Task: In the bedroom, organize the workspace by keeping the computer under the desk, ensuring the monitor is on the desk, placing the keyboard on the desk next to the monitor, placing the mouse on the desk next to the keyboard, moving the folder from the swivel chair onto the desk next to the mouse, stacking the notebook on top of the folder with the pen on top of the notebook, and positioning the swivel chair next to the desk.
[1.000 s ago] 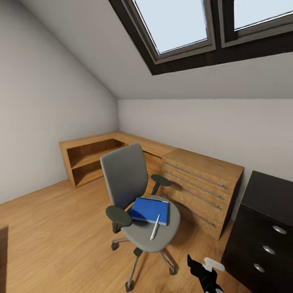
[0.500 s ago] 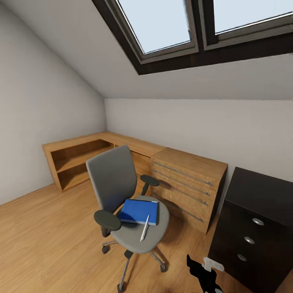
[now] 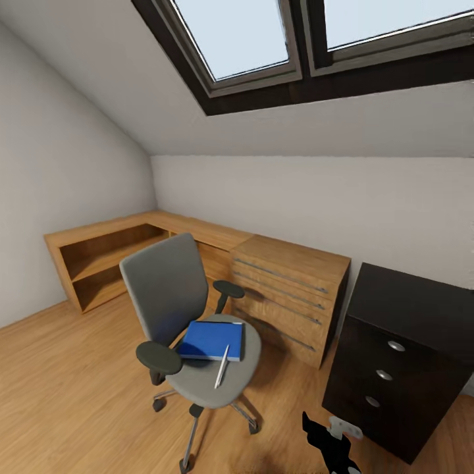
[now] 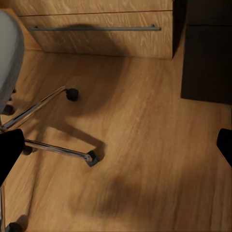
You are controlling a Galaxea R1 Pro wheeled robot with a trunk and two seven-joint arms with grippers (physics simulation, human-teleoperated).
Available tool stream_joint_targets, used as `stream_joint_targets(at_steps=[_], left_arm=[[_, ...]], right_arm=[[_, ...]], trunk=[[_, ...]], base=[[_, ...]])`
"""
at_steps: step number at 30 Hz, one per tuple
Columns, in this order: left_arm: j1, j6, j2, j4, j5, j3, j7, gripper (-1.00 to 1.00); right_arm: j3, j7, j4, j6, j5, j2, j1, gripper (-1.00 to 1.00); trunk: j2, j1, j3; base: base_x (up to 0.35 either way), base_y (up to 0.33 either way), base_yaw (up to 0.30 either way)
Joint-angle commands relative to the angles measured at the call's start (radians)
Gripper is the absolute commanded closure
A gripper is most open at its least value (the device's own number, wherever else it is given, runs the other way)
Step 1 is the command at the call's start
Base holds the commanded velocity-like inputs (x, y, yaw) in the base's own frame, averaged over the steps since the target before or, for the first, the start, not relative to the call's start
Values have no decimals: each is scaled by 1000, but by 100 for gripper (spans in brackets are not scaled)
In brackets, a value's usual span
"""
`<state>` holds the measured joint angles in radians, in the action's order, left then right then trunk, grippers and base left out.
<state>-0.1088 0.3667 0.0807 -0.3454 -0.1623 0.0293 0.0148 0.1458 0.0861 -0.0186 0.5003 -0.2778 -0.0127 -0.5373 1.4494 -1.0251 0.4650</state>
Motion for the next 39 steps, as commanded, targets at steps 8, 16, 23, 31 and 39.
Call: stream_joint_targets(at_steps=[8,16,23,31,39], left_arm=[[0,5,1,1,-3,2,5,-100],[0,5,1,2,-3,1,5,-100],[0,6,1,2,-3,1,5,-100],[0,6,1,2,-3,1,5,-100],[0,6,1,2,-1,0,5,-100]], right_arm=[[9,9,-1,4,-6,2,-1,-100],[8,9,-1,4,-7,2,-1,-100],[8,9,-1,4,-6,1,-1,-100],[8,9,-1,4,-6,1,-1,-100],[9,10,-1,4,-6,2,-1,-100]], trunk=[[1,0,2],[1,0,2],[1,0,2],[1,0,3],[-6,4,0]], base=[[0,0,-212],[-161,0,-38],[-137,0,-17],[-1,0,-157],[0,0,-12]])
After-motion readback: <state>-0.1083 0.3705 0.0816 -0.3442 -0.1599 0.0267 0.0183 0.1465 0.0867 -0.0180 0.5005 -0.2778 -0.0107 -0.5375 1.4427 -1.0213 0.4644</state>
